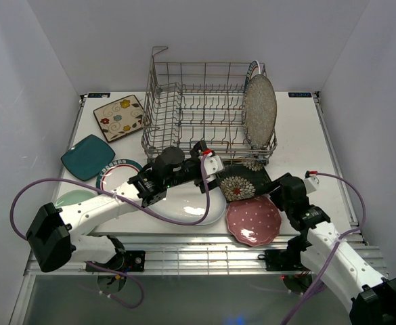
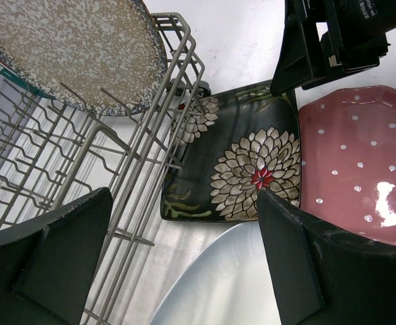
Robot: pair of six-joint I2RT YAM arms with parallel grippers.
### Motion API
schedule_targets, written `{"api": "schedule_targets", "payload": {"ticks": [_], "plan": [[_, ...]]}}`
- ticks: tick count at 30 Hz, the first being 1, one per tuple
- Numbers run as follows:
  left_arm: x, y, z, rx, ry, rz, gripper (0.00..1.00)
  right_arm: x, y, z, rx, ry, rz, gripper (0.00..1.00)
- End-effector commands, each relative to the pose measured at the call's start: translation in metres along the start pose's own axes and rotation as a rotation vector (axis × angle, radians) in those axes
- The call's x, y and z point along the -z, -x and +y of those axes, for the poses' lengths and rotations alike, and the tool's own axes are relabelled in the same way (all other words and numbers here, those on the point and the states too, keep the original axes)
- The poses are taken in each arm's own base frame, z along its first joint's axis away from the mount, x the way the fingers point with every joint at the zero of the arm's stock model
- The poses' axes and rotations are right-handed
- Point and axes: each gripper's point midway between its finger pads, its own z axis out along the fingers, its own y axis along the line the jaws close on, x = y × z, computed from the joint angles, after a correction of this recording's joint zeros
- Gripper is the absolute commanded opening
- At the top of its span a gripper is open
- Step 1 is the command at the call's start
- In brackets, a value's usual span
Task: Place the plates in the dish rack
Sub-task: Pick up the plate from the corner of the board.
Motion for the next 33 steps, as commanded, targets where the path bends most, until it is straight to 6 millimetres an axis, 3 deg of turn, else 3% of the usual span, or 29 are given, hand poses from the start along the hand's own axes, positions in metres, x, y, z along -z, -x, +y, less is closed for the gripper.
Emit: {"api": "schedule_targets", "payload": {"ticks": [1,7,19,24,28,33], "plan": [[0.001,0.012,0.004,-0.013,0.002,-0.028,0.98,-0.007,0.006,0.01,0.004,0.044,-0.015,0.62],[-0.003,0.007,0.004,-0.012,0.004,-0.014,0.98,-0.018,0.003,0.006,-0.01,0.046,0.022,0.55],[-0.006,0.001,0.004,-0.013,0.007,-0.001,0.98,-0.023,-0.003,0.018,-0.02,0.096,0.061,0.5],[-0.006,0.001,0.004,-0.011,0.007,-0.001,0.98,-0.024,-0.004,0.023,-0.029,0.118,0.064,0.39],[-0.006,0.001,0.004,-0.011,0.007,-0.001,0.98,-0.023,-0.006,0.024,-0.032,0.13,0.072,0.36],[-0.006,0.003,0.004,-0.01,0.008,-0.004,0.98,-0.02,-0.005,0.025,-0.04,0.141,0.069,0.21]]}}
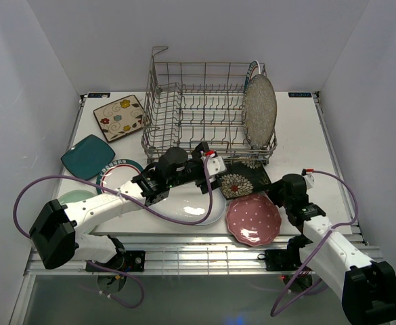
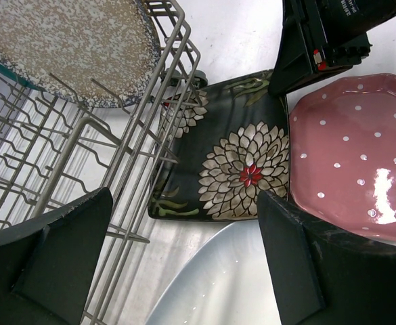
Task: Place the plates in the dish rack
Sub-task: Pick up the plate from the corner of the board.
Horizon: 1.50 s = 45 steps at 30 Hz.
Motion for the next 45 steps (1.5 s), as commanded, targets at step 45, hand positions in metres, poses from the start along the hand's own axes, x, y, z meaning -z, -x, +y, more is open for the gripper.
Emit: {"api": "schedule_targets", "payload": {"ticks": [45], "plan": [[0.002,0.016,0.012,0.009,0.036,-0.017,0.98,0.073,0.035,0.023,-0.002,0.007,-0.066,0.08]]}}
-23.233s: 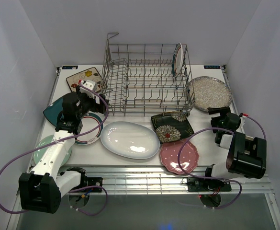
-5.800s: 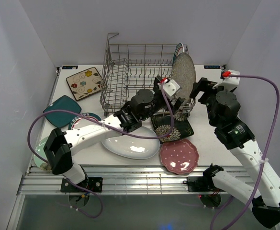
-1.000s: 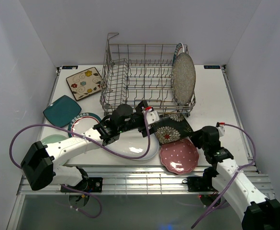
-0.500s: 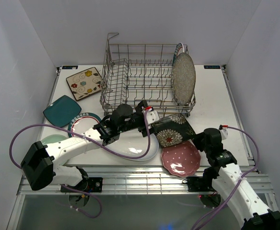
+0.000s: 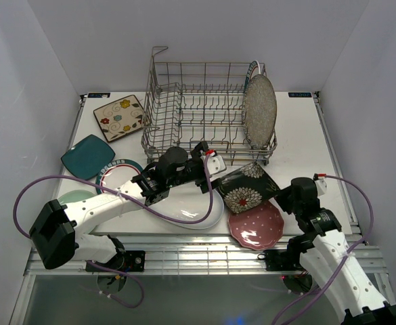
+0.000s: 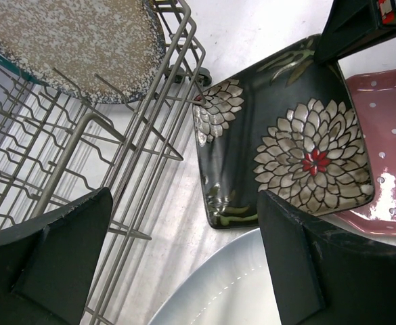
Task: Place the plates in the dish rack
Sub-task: Pick up the plate from the corner of the board.
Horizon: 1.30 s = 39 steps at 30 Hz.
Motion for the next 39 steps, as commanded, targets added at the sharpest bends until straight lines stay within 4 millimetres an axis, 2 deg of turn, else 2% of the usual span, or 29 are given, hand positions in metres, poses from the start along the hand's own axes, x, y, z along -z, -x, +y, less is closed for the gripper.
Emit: {"api": "schedule_targets", "payload": {"ticks": [1,11,17,24,30,36,37,39], "plan": [[0.0,0.016,0.009,0.001,0.021,-0.027,0.98,0.024,0.024,0.033,0.021,0.084,-0.058,0.08],[-0.001,0.015,0.009,0.002,0.021,-0.022,0.98,0.05,0.039,0.04,0.043,0.099,-0.095,0.08],[-0.002,0.012,0.006,0.005,0.005,-0.013,0.98,0.058,0.046,0.041,0.048,0.086,-0.114,0.08],[-0.005,0.014,-0.014,0.022,-0.105,-0.014,0.98,0.067,0.054,0.045,0.042,0.092,-0.141,0.08],[-0.012,0.016,-0.037,0.028,-0.174,-0.005,0.98,0.085,0.068,0.053,0.027,0.12,-0.191,0.08],[-0.023,0.036,-0.077,0.04,-0.287,-0.014,0.98,0.086,0.071,0.054,0.028,0.099,-0.193,0.08],[-0.026,0.041,-0.089,0.03,-0.307,-0.013,0.98,0.085,0.071,0.054,0.031,0.097,-0.191,0.08],[-0.033,0.044,-0.093,0.033,-0.297,0.011,0.98,0.084,0.07,0.053,0.032,0.089,-0.19,0.08]]}}
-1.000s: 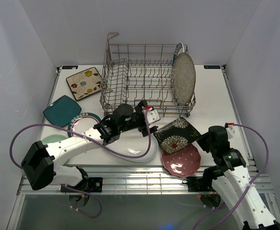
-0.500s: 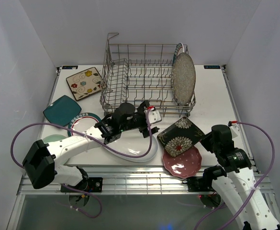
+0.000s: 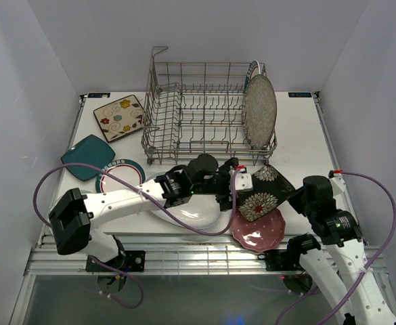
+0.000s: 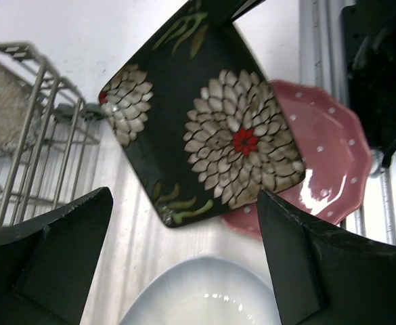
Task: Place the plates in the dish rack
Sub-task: Pick up the plate from the corner of the board.
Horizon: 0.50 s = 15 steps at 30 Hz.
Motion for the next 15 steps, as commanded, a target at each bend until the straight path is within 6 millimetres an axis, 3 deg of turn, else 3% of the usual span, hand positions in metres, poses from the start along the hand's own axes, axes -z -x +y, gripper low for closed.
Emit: {"api": "schedule_targets", "payload": {"ticks": [1,6,15], "plan": [[-0.009,0.024,-0.016,0.009,-0.032,-0.012,0.98,0.019,0.037,0.045,-0.095,0.16,-0.11,0.08],[-0.023,0.037,-0.032,0.044,-0.071,0.004,0.98,0.016,0.037,0.042,-0.106,0.147,-0.115,0.08],[-0.058,0.014,-0.065,0.038,-0.104,0.097,0.98,0.014,0.036,0.044,-0.108,0.153,-0.115,0.08]]}}
